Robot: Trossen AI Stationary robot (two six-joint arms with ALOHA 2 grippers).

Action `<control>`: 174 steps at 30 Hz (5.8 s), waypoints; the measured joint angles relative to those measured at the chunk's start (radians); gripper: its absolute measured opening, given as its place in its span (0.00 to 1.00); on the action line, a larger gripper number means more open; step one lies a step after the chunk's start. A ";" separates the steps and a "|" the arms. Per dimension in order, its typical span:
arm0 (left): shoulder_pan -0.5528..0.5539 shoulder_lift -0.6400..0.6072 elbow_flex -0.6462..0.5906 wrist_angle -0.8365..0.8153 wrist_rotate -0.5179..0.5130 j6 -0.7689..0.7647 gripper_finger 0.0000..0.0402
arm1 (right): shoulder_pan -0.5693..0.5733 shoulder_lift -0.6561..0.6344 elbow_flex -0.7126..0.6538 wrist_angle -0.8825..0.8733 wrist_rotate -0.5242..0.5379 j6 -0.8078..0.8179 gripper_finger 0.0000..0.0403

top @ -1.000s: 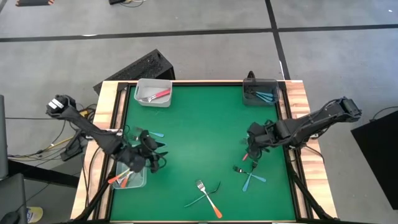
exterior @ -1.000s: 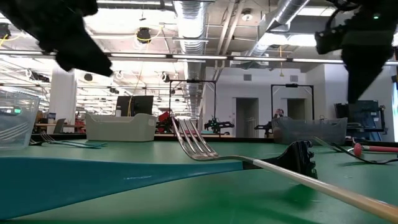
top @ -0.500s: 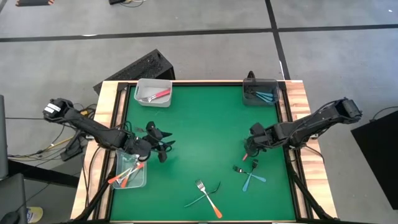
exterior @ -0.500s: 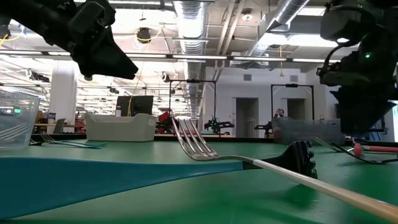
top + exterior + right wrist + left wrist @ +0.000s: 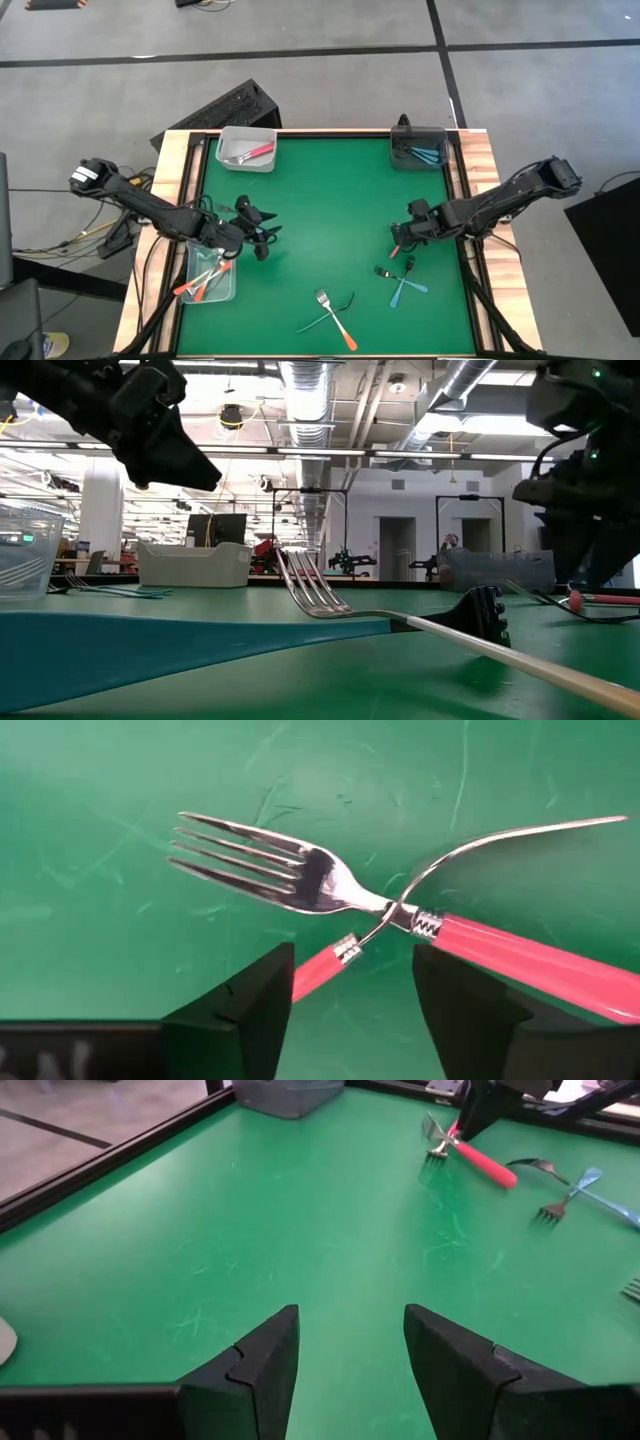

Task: Sort silverware by color (type)
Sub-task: Put the pink fork into the white bin

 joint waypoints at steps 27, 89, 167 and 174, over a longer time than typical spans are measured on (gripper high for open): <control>0.000 0.211 -0.001 0.105 -0.031 -0.060 0.42 | 0.002 0.000 -0.101 0.255 0.004 -0.082 0.15; 0.242 0.477 0.156 0.837 0.434 0.395 0.03 | -0.059 0.345 0.149 1.259 0.080 -1.258 0.20; 0.954 -0.182 -0.131 0.062 -0.178 -0.044 0.47 | -0.029 0.344 0.148 0.969 0.425 -1.013 0.44; 0.953 -0.211 -0.129 0.056 -0.013 0.023 0.46 | -0.031 0.344 0.148 0.966 0.424 -1.016 0.44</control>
